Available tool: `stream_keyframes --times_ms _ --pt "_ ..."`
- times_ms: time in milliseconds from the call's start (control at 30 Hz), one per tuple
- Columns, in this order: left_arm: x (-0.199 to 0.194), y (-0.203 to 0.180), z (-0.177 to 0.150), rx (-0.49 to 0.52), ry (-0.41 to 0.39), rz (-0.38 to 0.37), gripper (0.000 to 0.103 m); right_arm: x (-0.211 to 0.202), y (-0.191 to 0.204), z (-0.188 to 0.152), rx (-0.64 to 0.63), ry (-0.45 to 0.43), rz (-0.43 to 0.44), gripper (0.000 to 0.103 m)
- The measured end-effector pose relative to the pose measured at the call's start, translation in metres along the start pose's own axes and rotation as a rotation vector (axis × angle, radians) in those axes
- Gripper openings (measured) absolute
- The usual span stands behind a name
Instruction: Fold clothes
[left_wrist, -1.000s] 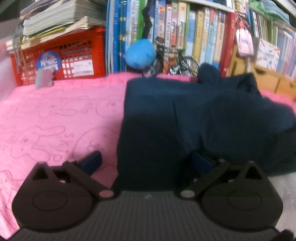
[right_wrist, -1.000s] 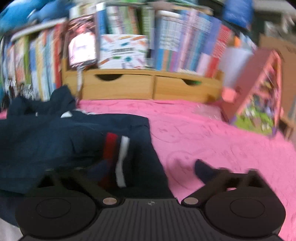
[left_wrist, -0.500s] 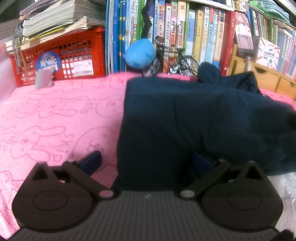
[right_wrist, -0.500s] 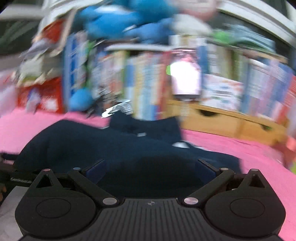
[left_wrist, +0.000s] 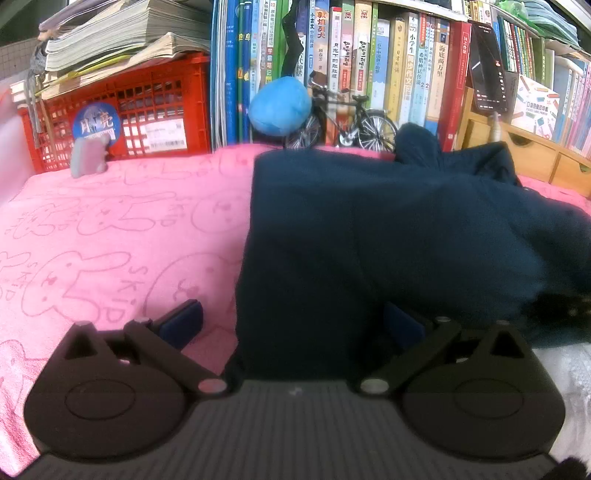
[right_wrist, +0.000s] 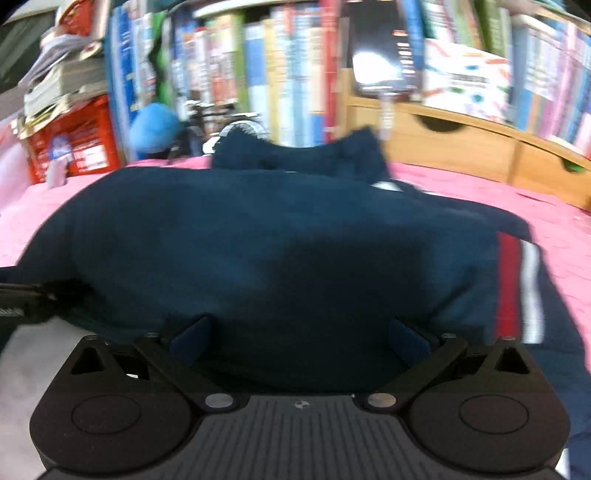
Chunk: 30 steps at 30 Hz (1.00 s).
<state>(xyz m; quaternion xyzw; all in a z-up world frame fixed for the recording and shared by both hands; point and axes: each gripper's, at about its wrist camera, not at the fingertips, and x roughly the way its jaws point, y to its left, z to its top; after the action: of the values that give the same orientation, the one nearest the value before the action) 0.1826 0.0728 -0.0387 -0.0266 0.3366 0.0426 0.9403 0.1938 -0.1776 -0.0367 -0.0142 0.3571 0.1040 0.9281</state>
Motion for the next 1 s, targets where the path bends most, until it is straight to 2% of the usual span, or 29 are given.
stream_keyframes --times_ms 100,200,533,633,667,700,767,867,933,1000 --pt "0.000 -0.001 0.000 0.000 0.001 0.001 0.103 -0.008 -0.021 -0.009 -0.030 -0.022 -0.028 0.099" --pt "0.000 -0.001 0.001 0.001 0.003 0.002 0.103 -0.012 -0.034 -0.018 -0.052 -0.047 -0.012 0.098" --pt "-0.002 0.001 0.002 -0.004 0.003 0.002 0.103 -0.006 -0.029 -0.018 -0.068 -0.038 -0.015 0.103" --pt "-0.006 0.007 0.002 -0.038 -0.007 0.021 0.103 -0.006 -0.029 -0.018 -0.069 -0.038 -0.016 0.103" --pt "-0.010 0.013 0.002 -0.071 -0.018 0.026 0.101 -0.006 -0.029 -0.018 -0.069 -0.038 -0.016 0.103" --pt "-0.017 0.018 0.006 -0.105 -0.048 0.030 0.094 -0.006 -0.029 -0.018 -0.069 -0.038 -0.017 0.103" --pt "-0.032 0.029 0.014 -0.175 -0.112 0.037 0.088 -0.006 -0.028 -0.018 -0.068 -0.038 -0.020 0.103" --pt "-0.053 0.045 0.027 -0.279 -0.209 0.047 0.086 -0.006 -0.029 -0.018 -0.062 -0.036 -0.017 0.103" --pt "-0.062 0.039 0.046 -0.266 -0.252 0.004 0.086 -0.005 -0.030 -0.017 -0.058 -0.034 -0.014 0.103" --pt "-0.061 0.020 0.061 -0.199 -0.277 -0.051 0.086 -0.005 -0.030 -0.017 -0.056 -0.033 -0.012 0.103"
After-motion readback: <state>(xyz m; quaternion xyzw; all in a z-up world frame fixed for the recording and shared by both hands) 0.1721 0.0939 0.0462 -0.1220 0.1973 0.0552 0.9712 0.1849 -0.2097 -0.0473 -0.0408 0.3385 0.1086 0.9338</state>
